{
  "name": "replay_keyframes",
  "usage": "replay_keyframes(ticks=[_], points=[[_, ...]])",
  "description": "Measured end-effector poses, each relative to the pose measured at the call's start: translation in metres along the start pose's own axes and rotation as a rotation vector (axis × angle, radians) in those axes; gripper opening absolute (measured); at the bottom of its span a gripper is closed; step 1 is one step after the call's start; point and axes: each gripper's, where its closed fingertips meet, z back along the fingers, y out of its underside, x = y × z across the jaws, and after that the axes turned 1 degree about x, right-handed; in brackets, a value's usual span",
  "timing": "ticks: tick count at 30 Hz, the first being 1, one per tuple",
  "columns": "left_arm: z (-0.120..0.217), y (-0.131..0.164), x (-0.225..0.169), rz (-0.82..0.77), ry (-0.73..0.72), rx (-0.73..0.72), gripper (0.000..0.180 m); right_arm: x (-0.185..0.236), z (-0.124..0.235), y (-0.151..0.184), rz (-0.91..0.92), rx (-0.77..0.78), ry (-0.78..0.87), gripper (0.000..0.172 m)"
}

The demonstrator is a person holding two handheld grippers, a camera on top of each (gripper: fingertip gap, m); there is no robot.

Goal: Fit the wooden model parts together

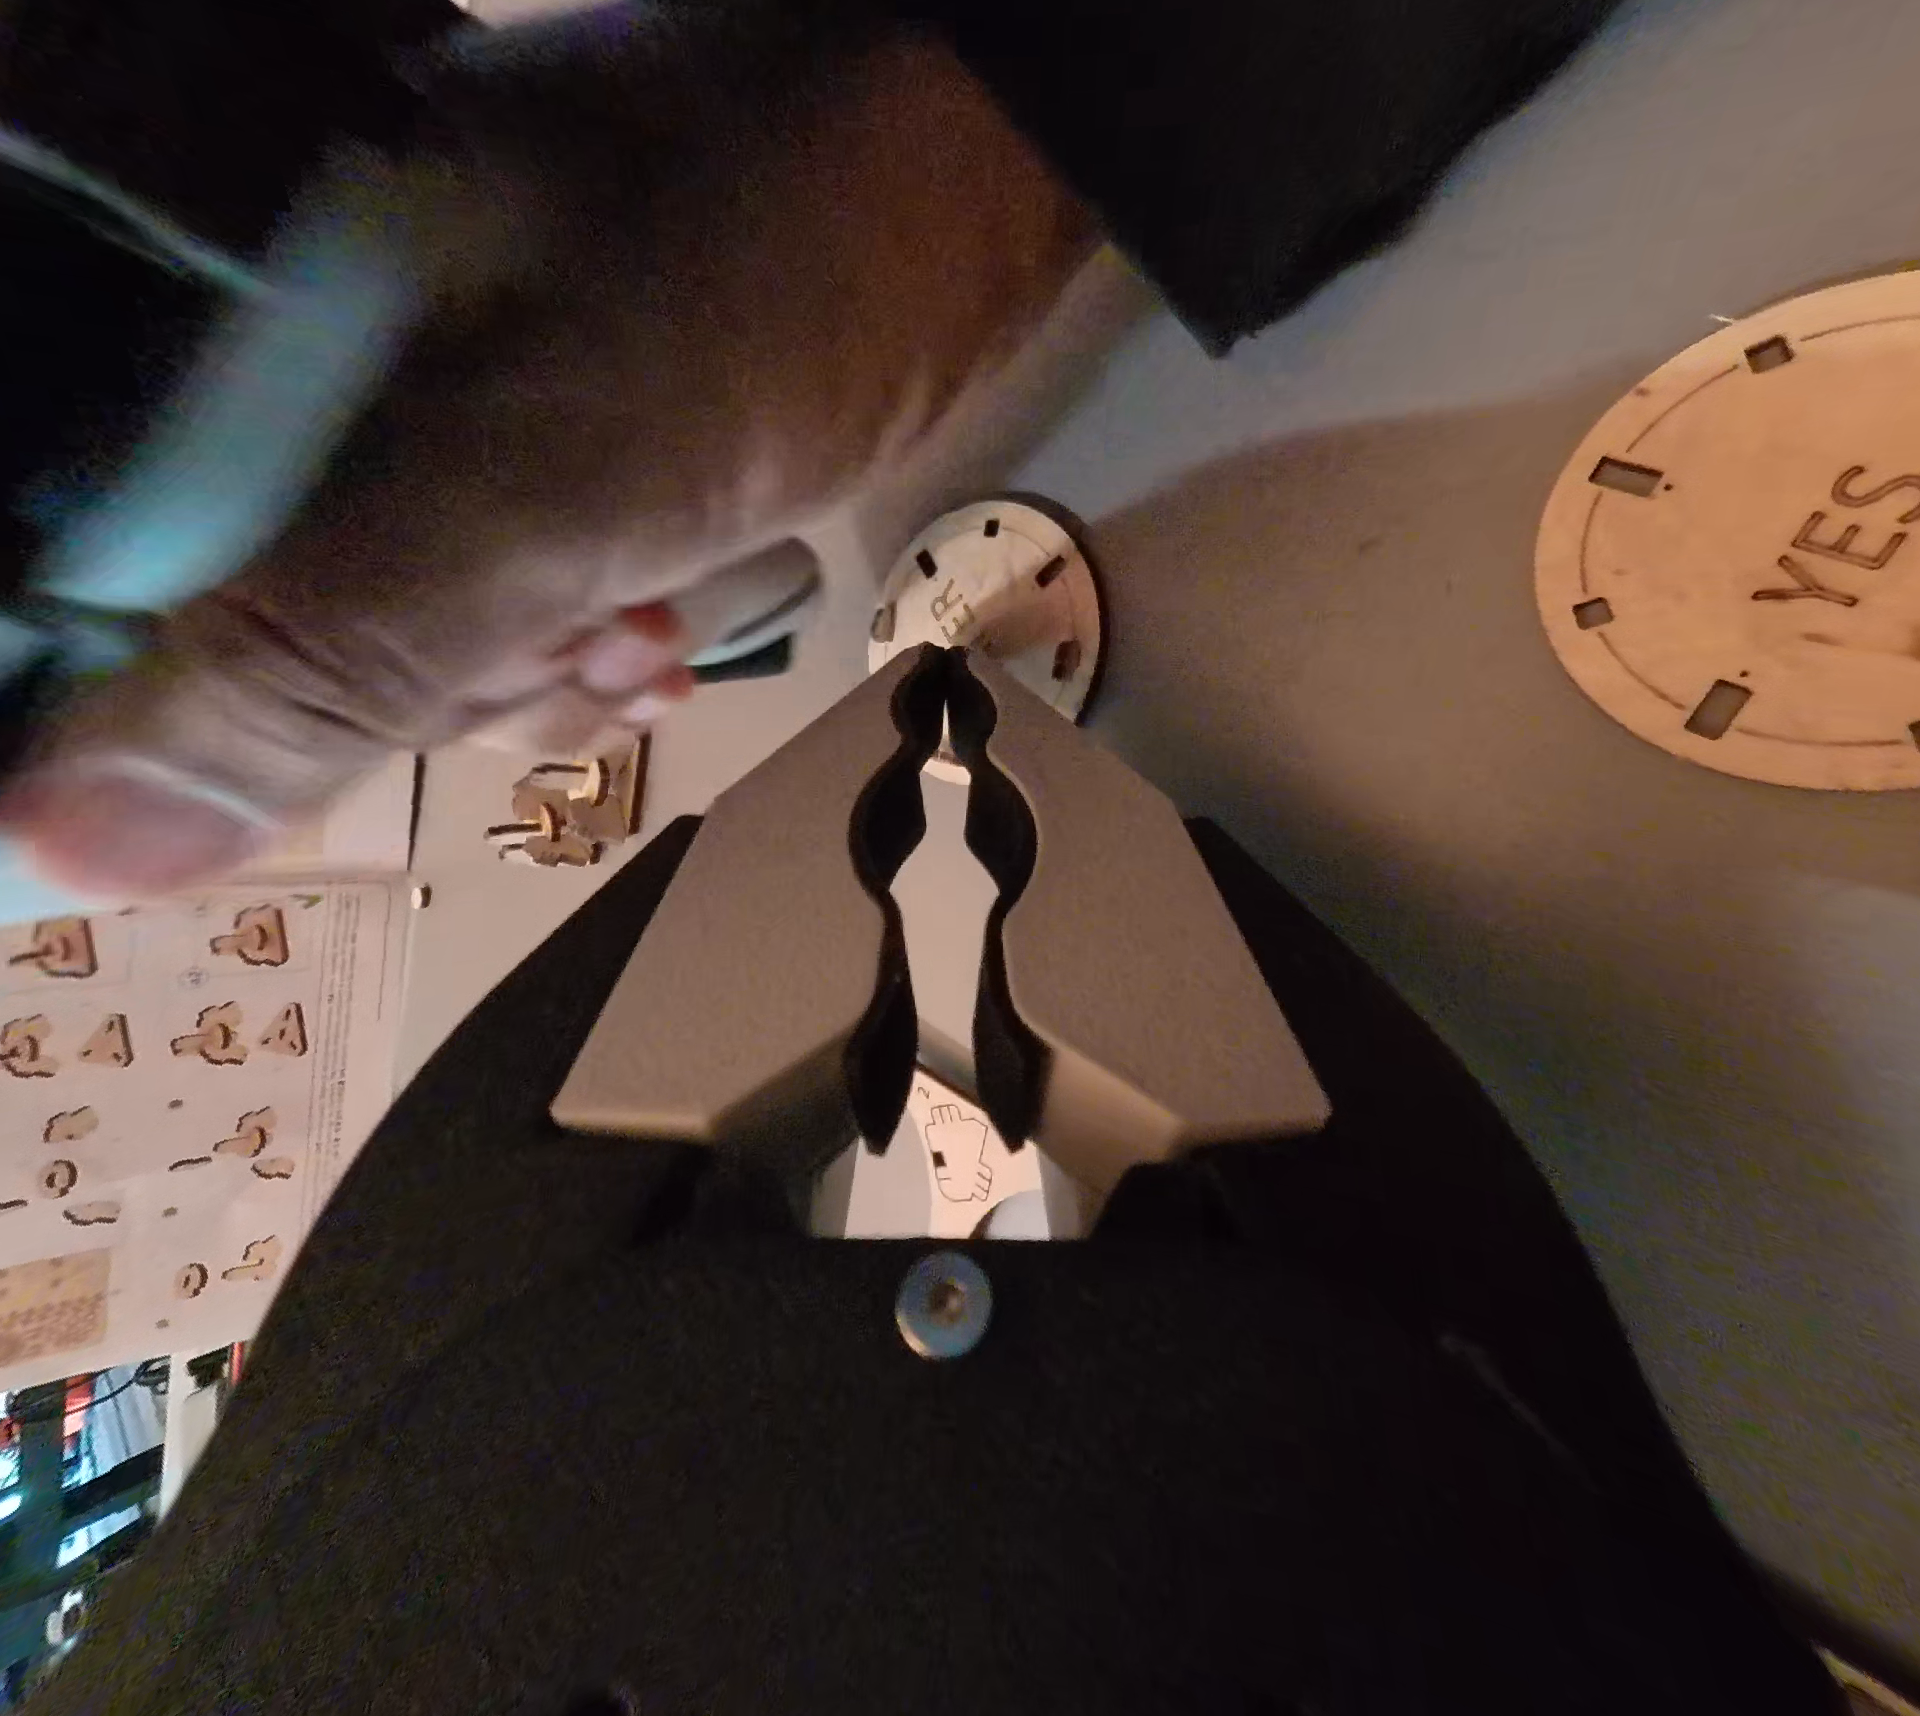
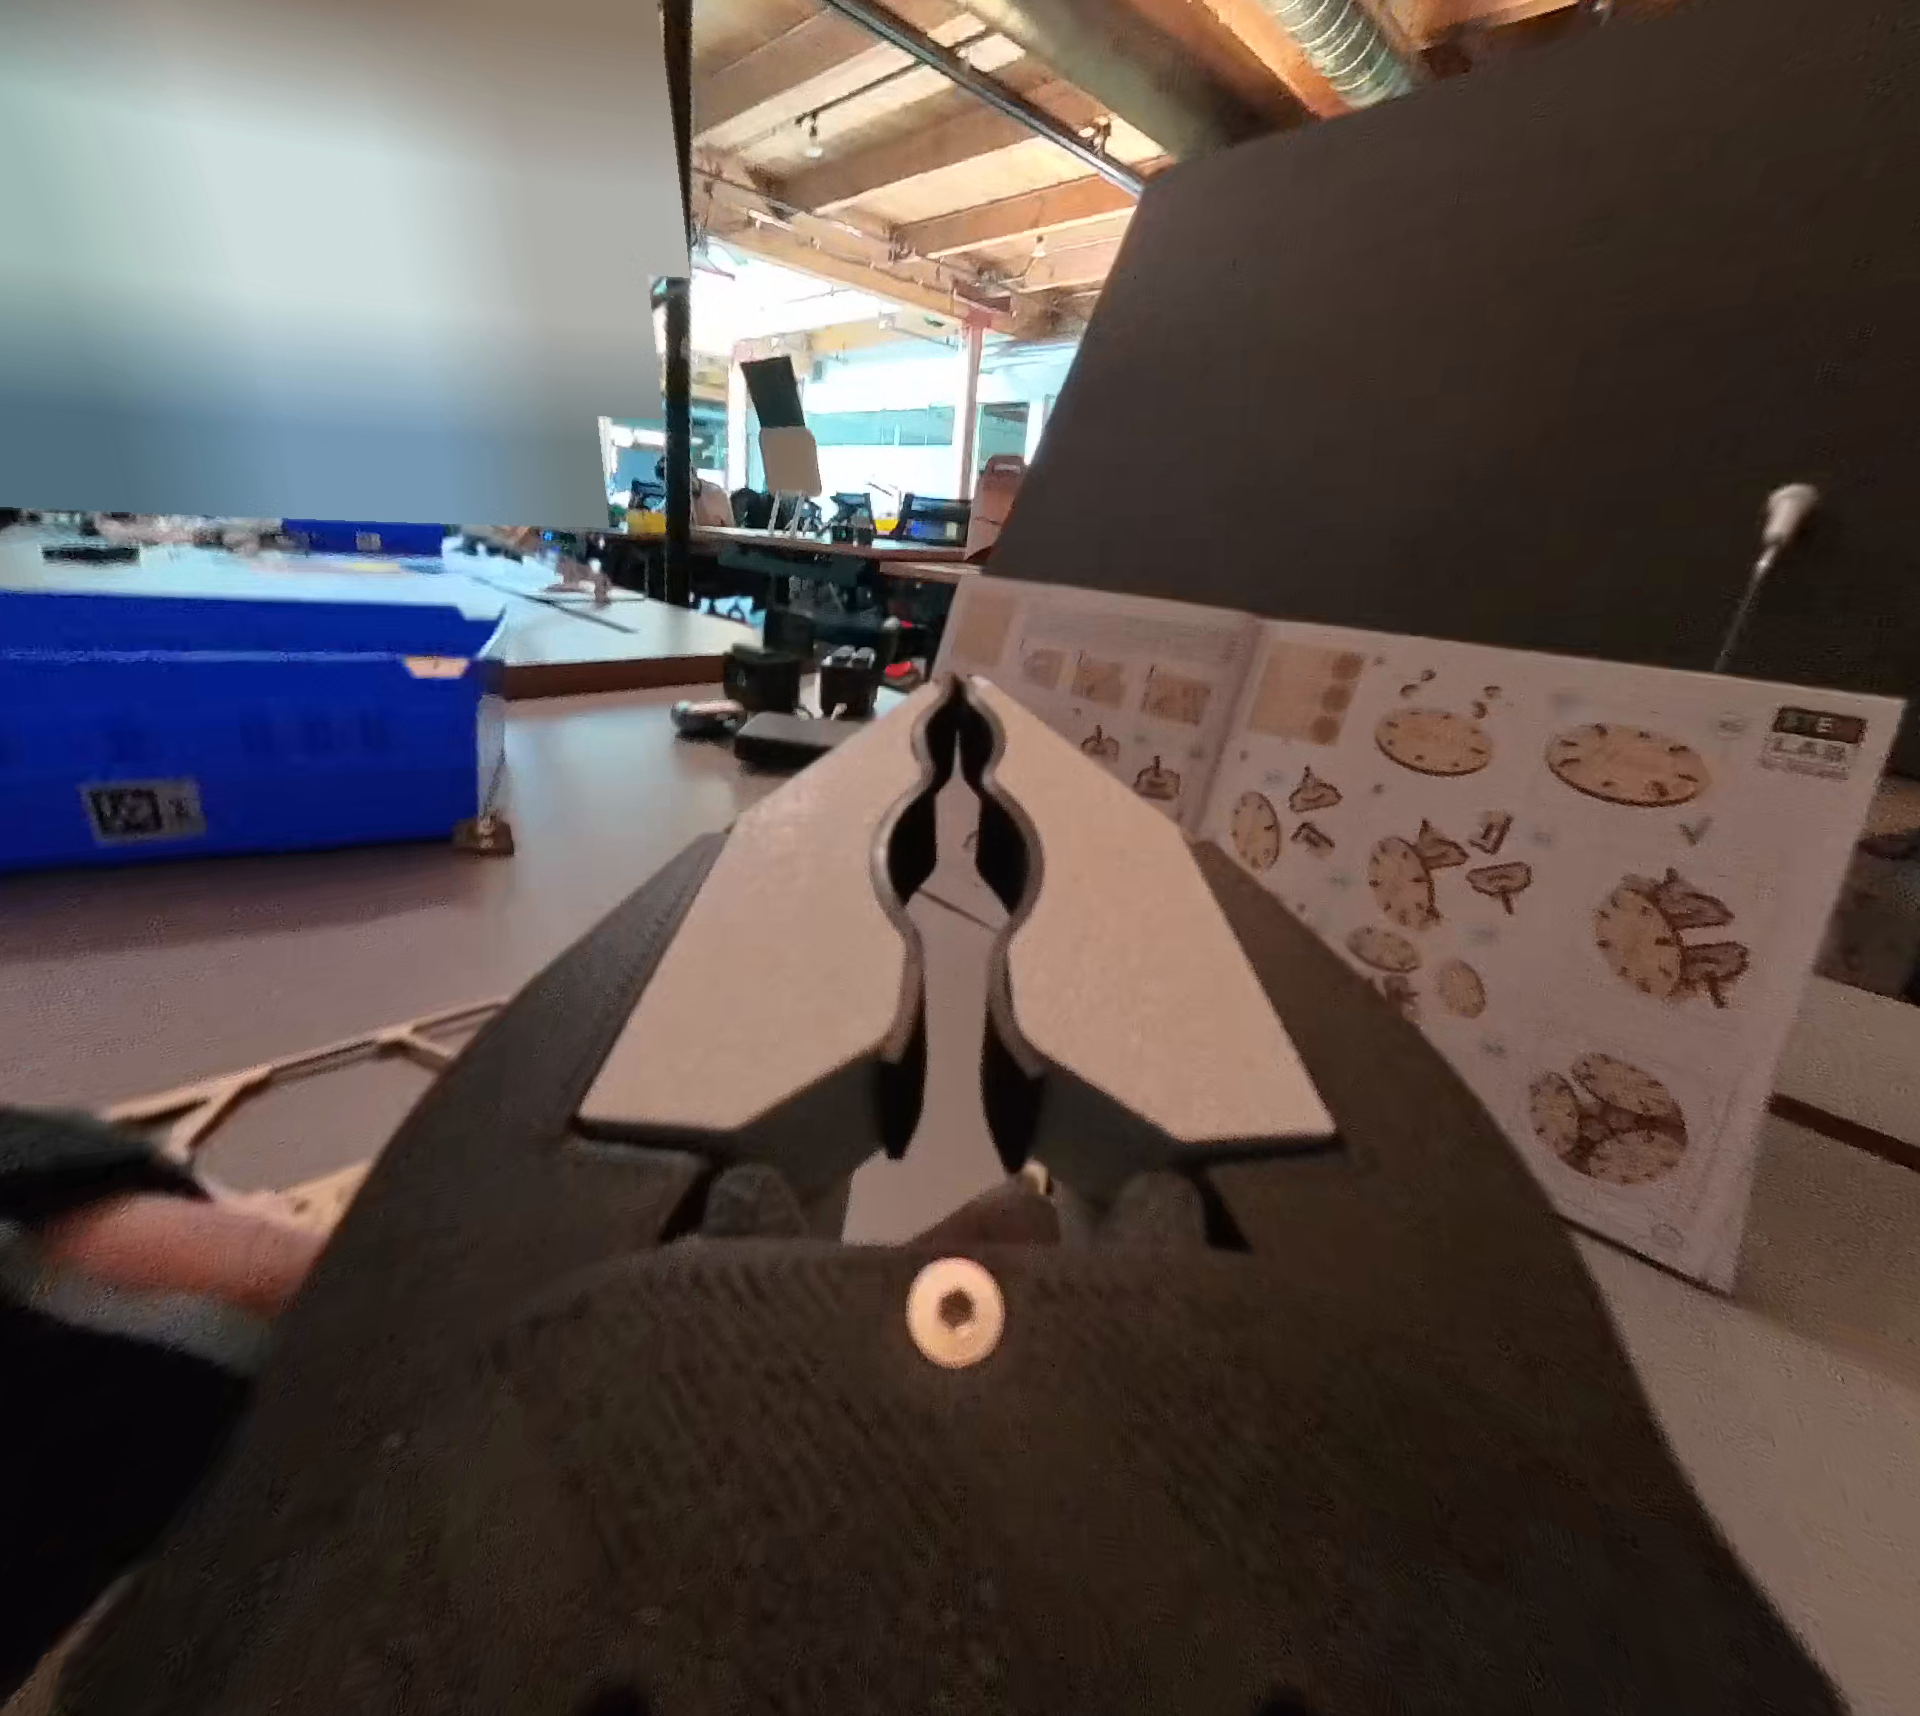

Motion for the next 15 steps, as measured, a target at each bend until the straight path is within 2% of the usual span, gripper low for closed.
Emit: replay_keyframes(ticks=[2, 4, 7, 9, 12, 15], points=[[0.000, 0.000, 0.000, 0.000, -0.002, -0.001, 0.002, -0.014, 0.000, -0.009, -0.057, -0.027, 0.030, 0.000], [0.000, 0.000, 0.000, 0.006, 0.002, 0.000, 0.002, -0.008, 0.001, 0.024, -0.062, 0.069, 0.004, 0.000], [0.000, 0.000, 0.000, 0.008, 0.000, 0.000, 0.002, -0.005, 0.000, 0.011, -0.072, 0.028, -0.013, 0.000], [0.000, 0.000, 0.000, 0.010, -0.002, 0.001, 0.002, -0.020, -0.001, 0.001, -0.099, -0.011, 0.025, 0.000], [0.000, 0.000, 0.000, 0.014, 0.004, 0.004, 0.002, -0.010, -0.001, 0.029, -0.110, 0.071, -0.013, 0.000], [0.000, 0.000, 0.000, 0.017, 0.002, 0.001, 0.002, -0.006, -0.001, 0.014, -0.084, 0.020, -0.027, 0.000]])
